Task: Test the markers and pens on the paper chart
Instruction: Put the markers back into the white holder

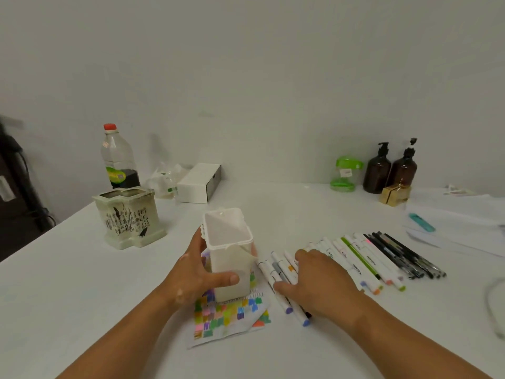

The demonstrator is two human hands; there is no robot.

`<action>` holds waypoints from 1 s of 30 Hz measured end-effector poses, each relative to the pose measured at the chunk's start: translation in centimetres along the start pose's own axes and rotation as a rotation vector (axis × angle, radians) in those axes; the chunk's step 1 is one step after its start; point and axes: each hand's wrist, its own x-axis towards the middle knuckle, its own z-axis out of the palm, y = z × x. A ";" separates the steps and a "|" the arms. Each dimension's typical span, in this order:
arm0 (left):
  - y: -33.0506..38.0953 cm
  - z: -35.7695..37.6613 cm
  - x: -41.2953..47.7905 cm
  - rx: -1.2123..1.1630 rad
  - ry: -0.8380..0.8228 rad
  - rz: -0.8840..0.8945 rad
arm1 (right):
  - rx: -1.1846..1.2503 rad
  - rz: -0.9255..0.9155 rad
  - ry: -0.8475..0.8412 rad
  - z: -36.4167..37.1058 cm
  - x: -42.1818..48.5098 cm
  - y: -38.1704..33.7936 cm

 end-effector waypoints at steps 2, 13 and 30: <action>-0.2 0.5 0.6 -0.029 -0.014 0.015 | -0.056 0.004 -0.040 0.3 0.6 -0.6; 0.6 0.7 2.2 -0.123 0.028 0.045 | -0.065 -0.036 -0.193 0.4 3.8 -3.6; -0.7 0.8 2.6 -0.095 0.134 0.263 | 0.232 0.054 -0.116 0.2 5.4 -2.7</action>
